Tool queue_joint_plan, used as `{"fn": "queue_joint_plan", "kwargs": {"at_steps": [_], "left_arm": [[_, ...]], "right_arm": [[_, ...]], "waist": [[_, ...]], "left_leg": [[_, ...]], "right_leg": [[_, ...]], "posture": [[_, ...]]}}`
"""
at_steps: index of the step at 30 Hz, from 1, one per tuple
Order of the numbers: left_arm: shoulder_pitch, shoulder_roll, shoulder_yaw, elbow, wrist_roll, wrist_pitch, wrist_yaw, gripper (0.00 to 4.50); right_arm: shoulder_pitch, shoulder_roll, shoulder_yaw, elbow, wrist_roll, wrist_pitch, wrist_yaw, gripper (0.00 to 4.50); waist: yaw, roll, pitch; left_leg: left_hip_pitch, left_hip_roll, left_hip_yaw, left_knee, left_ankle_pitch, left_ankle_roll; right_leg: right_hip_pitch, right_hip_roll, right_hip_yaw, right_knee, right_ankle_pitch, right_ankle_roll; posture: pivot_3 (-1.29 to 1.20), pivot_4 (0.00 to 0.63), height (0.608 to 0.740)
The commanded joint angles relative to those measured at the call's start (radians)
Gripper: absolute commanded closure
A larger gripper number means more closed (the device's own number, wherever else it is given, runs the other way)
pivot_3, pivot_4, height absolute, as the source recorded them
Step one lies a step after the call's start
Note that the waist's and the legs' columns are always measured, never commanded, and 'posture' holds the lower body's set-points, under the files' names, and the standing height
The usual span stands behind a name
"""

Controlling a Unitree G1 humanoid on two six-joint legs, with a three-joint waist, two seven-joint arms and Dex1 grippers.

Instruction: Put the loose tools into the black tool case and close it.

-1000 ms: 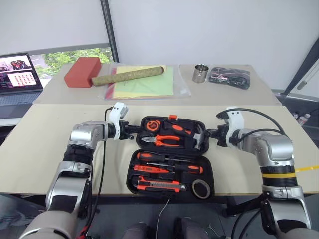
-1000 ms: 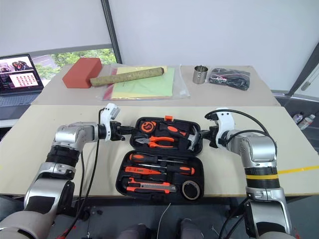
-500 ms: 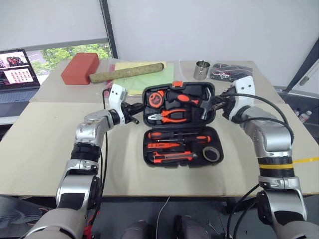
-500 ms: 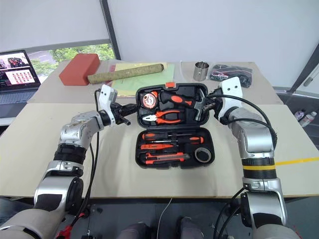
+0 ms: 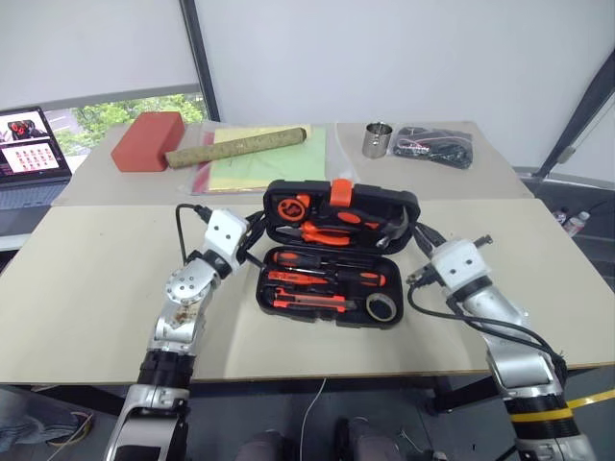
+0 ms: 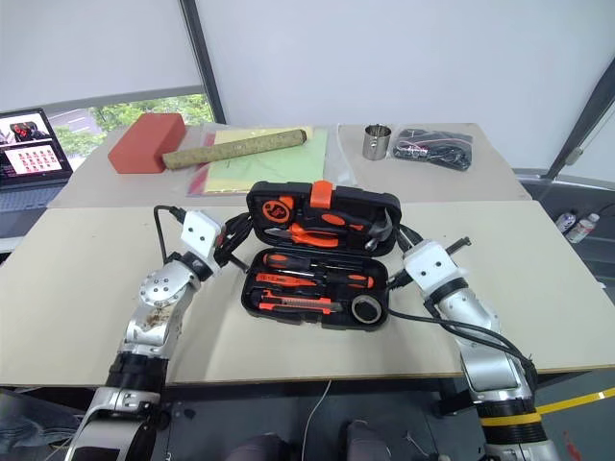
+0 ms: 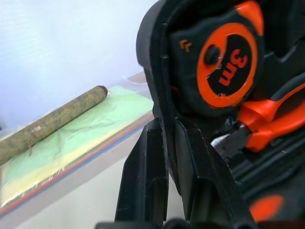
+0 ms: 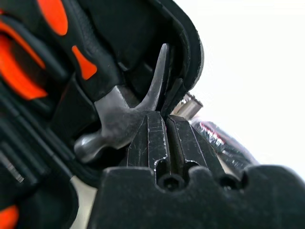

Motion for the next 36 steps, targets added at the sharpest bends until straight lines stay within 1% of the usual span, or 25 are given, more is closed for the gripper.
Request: {"fn": "queue_joint_plan", "kwargs": {"at_steps": [1, 4, 5, 6, 7, 8, 9, 10, 11, 13, 15, 18, 19, 20, 23, 25, 26, 27, 28, 29, 30, 32, 33, 35, 36], "left_arm": [[0.04, 0.056, 0.103, -0.092, -0.04, 0.076, 0.049, 3.43], [0.087, 0.094, 0.133, -0.167, -0.085, 0.141, 0.024, 2.29], [0.109, 0.121, 0.159, -0.2, -0.126, 0.195, 0.001, 1.99], [0.129, 0.146, 0.186, -0.228, -0.165, 0.251, -0.019, 1.59], [0.156, 0.181, 0.213, -0.258, -0.231, 0.343, -0.055, 1.28], [0.183, 0.211, 0.236, -0.281, -0.292, 0.42, -0.091, 1.03], [0.216, 0.259, 0.248, -0.3, -0.365, 0.529, -0.147, 0.67], [0.248, 0.304, 0.258, -0.314, -0.422, 0.603, -0.204, 0.29], [0.273, 0.342, 0.266, -0.319, -0.456, 0.636, -0.256, 0.04], [0.29, 0.435, 0.258, -0.28, -0.485, 0.686, -0.37, 0.04], [0.217, 0.495, 0.219, -0.181, -0.472, 0.721, -0.428, 0.04], [0.104, 0.599, 0.117, -0.096, -0.504, 0.816, -0.629, 0.04], [0.068, 0.616, 0.083, -0.069, -0.483, 0.785, -0.685, 0.01], [0.004, 0.607, 0.038, -0.004, -0.427, 0.725, -0.697, 0.0], [-0.189, 0.538, -0.066, 0.219, -0.268, 0.521, -0.679, 0.0], [-0.325, 0.466, -0.117, 0.389, -0.17, 0.386, -0.624, 0.54], [-0.379, 0.434, -0.136, 0.463, -0.131, 0.324, -0.607, 0.78], [-0.433, 0.401, -0.154, 0.536, -0.096, 0.258, -0.602, 1.27], [-0.485, 0.369, -0.171, 0.608, -0.063, 0.199, -0.589, 1.79], [-0.539, 0.332, -0.185, 0.683, -0.032, 0.144, -0.567, 2.13], [-0.584, 0.301, -0.197, 0.752, -0.001, 0.096, -0.54, 2.52], [-0.652, 0.247, -0.232, 0.866, 0.07, -0.017, -0.488, 3.34], [-0.676, 0.223, -0.248, 0.914, 0.1, -0.055, -0.47, 3.78], [-0.712, 0.183, -0.264, 0.985, 0.138, -0.104, -0.465, 4.46], [-0.718, 0.163, -0.284, 1.01, 0.159, -0.143, -0.509, 4.46]], "right_arm": [[0.073, -0.039, -0.046, -0.135, -0.005, -0.052, 0.029, 3.01], [0.166, -0.063, -0.087, -0.247, 0.03, -0.023, 0.068, 1.9], [0.22, -0.082, -0.124, -0.3, 0.059, -0.005, 0.096, 1.62], [0.268, -0.096, -0.161, -0.345, 0.086, 0.017, 0.12, 1.22], [0.319, -0.111, -0.201, -0.387, 0.13, 0.065, 0.153, 0.89], [0.364, -0.12, -0.23, -0.421, 0.183, 0.114, 0.181, 0.69], [0.416, -0.132, -0.252, -0.453, 0.25, 0.19, 0.217, 0.27], [0.466, -0.145, -0.267, -0.483, 0.322, 0.273, 0.256, 0.01], [0.511, -0.16, -0.275, -0.51, 0.388, 0.349, 0.292, 0.0], [0.584, -0.184, -0.285, -0.554, 0.52, 0.467, 0.356, 0.0], [0.61, -0.207, -0.264, -0.585, 0.591, 0.528, 0.408, 0.0], [0.581, -0.231, -0.204, -0.6, 0.624, 0.62, 0.424, 0.0], [0.556, -0.232, -0.181, -0.596, 0.614, 0.635, 0.416, 0.25], [0.52, -0.227, -0.157, -0.587, 0.613, 0.656, 0.405, 0.5], [0.437, -0.229, -0.095, -0.575, 0.614, 0.707, 0.412, 1.37], [0.385, -0.245, -0.034, -0.558, 0.586, 0.726, 0.434, 2.18], [0.362, -0.251, -0.006, -0.549, 0.571, 0.73, 0.441, 2.47], [0.334, -0.254, 0.024, -0.537, 0.558, 0.733, 0.451, 2.87], [0.307, -0.253, 0.049, -0.524, 0.55, 0.74, 0.459, 3.24], [0.277, -0.252, 0.075, -0.509, 0.543, 0.744, 0.469, 3.51], [0.25, -0.249, 0.098, -0.493, 0.536, 0.747, 0.478, 3.86], [0.202, -0.241, 0.137, -0.458, 0.52, 0.748, 0.494, 4.5], [0.177, -0.237, 0.159, -0.437, 0.509, 0.747, 0.502, 4.5], [0.146, -0.233, 0.185, -0.41, 0.492, 0.749, 0.509, 4.5], [0.12, -0.221, 0.196, -0.381, 0.47, 0.749, 0.491, 4.5]], "waist": [[-0.002, 0.0, 0.0], [-0.005, -0.001, 0.0], [-0.003, -0.001, 0.0], [-0.001, -0.001, 0.0], [0.0, -0.001, 0.0], [-0.001, -0.001, 0.0], [-0.003, -0.001, 0.0], [-0.004, -0.001, 0.0], [-0.003, -0.002, 0.0], [0.006, -0.002, 0.0], [0.025, -0.002, 0.0], [0.047, -0.003, 0.001], [0.049, -0.003, 0.0], [0.051, -0.003, 0.0], [0.06, -0.004, 0.0], [0.067, -0.006, 0.0], [0.068, -0.007, 0.0], [0.067, -0.009, -0.001], [0.065, -0.01, -0.001], [0.06, -0.011, -0.002], [0.058, -0.011, -0.002], [0.05, -0.012, -0.001], [0.048, -0.012, -0.001], [0.042, -0.013, -0.001], [0.04, -0.013, -0.001]], "left_leg": [[0.0, 0.001, 0.001, 0.0, 0.0, 0.0], [0.001, 0.003, 0.004, 0.0, 0.0, 0.0], [0.001, 0.004, 0.004, 0.0, 0.0, 0.0], [0.001, 0.005, 0.005, 0.0, 0.0, 0.0], [0.0, 0.005, 0.004, 0.0, 0.0, 0.0], [0.001, 0.006, 0.004, 0.0, 0.0, 0.0], [0.001, 0.007, 0.004, 0.0, 0.0, 0.0], [0.001, 0.009, 0.005, 0.0, 0.0, 0.0], [0.001, 0.01, 0.004, 0.0, 0.0, 0.0], [0.001, 0.01, 0.004, 0.0, 0.0, 0.0], [0.0, 0.01, 0.004, 0.001, -0.001, -0.001], [0.0, 0.01, 0.004, 0.003, -0.002, 0.0], [0.0, 0.009, 0.004, 0.003, -0.002, 0.0], [0.0, 0.009, 0.004, 0.003, -0.003, 0.0], [-0.002, 0.008, 0.005, 0.003, -0.003, 0.001], [-0.003, 0.007, 0.004, 0.003, -0.003, 0.001], [-0.004, 0.007, 0.004, 0.003, -0.003, 0.001], [-0.007, 0.007, 0.004, 0.003, -0.002, 0.002], [-0.009, 0.007, 0.004, 0.005, -0.001, 0.004], [-0.014, 0.007, 0.005, 0.007, 0.002, 0.01], [-0.019, 0.006, 0.005, 0.009, 0.001, 0.011], [-0.024, 0.006, 0.005, 0.012, 0.001, 0.013], [-0.027, 0.006, 0.005, 0.015, 0.0, 0.014], [-0.028, 0.006, 0.005, 0.015, 0.0, 0.014], [-0.028, 0.006, 0.005, 0.015, 0.0, 0.014]], "right_leg": [[-0.001, 0.0, 0.0, 0.001, 0.0, 0.0], [-0.004, 0.0, 0.003, 0.007, 0.0, 0.0], [-0.004, 0.001, 0.003, 0.008, 0.0, 0.0], [-0.005, 0.001, 0.002, 0.008, 0.0, 0.0], [-0.005, 0.001, 0.002, 0.009, 0.0, -0.001], [-0.005, 0.002, 0.002, 0.01, -0.001, -0.002], [-0.005, 0.003, 0.002, 0.01, -0.002, -0.003], [-0.005, 0.004, 0.002, 0.009, -0.002, -0.003], [-0.005, 0.005, 0.002, 0.009, -0.002, -0.003], [-0.005, 0.005, 0.002, 0.008, -0.003, -0.004], [-0.005, 0.005, 0.001, 0.008, -0.004, -0.006], [-0.004, 0.003, 0.001, 0.007, -0.004, -0.005], [-0.005, 0.002, 0.0, 0.006, -0.004, -0.005], [-0.005, 0.001, -0.001, 0.006, -0.004, -0.005], [-0.006, 0.0, -0.001, 0.006, -0.003, -0.003], [-0.006, 0.0, -0.001, 0.006, -0.002, -0.004], [-0.007, 0.0, -0.002, 0.005, -0.002, -0.004], [-0.008, 0.0, -0.003, 0.005, -0.001, -0.006], [-0.01, 0.0, -0.003, 0.006, 0.002, -0.012], [-0.014, 0.0, -0.004, 0.006, 0.003, -0.012], [-0.018, 0.0, -0.004, 0.007, 0.003, -0.012], [-0.02, 0.0, -0.006, 0.006, 0.003, -0.012], [-0.02, 0.0, -0.008, 0.006, 0.003, -0.012], [-0.02, 0.0, -0.009, 0.006, 0.004, -0.011], [-0.02, 0.0, -0.009, 0.006, 0.004, -0.011]], "posture": [[0.0, 0.15, 0.737], [0.0, 0.15, 0.737], [0.0, 0.15, 0.737], [0.0, 0.15, 0.737], [0.0, 0.15, 0.737], [0.0, 0.15, 0.737], [0.0, 0.15, 0.737], [0.0, 0.15, 0.737], [0.0, 0.15, 0.737], [0.0, 0.15, 0.737], [0.0, 0.15, 0.737], [0.0, 0.15, 0.737], [0.0, 0.15, 0.737], [0.0, 0.15, 0.737], [0.0, 0.15, 0.737], [0.0, 0.15, 0.737], [0.0, 0.15, 0.737], [0.0, 0.15, 0.737], [0.0, 0.15, 0.737], [0.0, 0.15, 0.737], [0.0, 0.15, 0.737], [0.0, 0.15, 0.737], [0.0, 0.15, 0.737], [0.0, 0.15, 0.737], [0.0, 0.15, 0.737]]}}
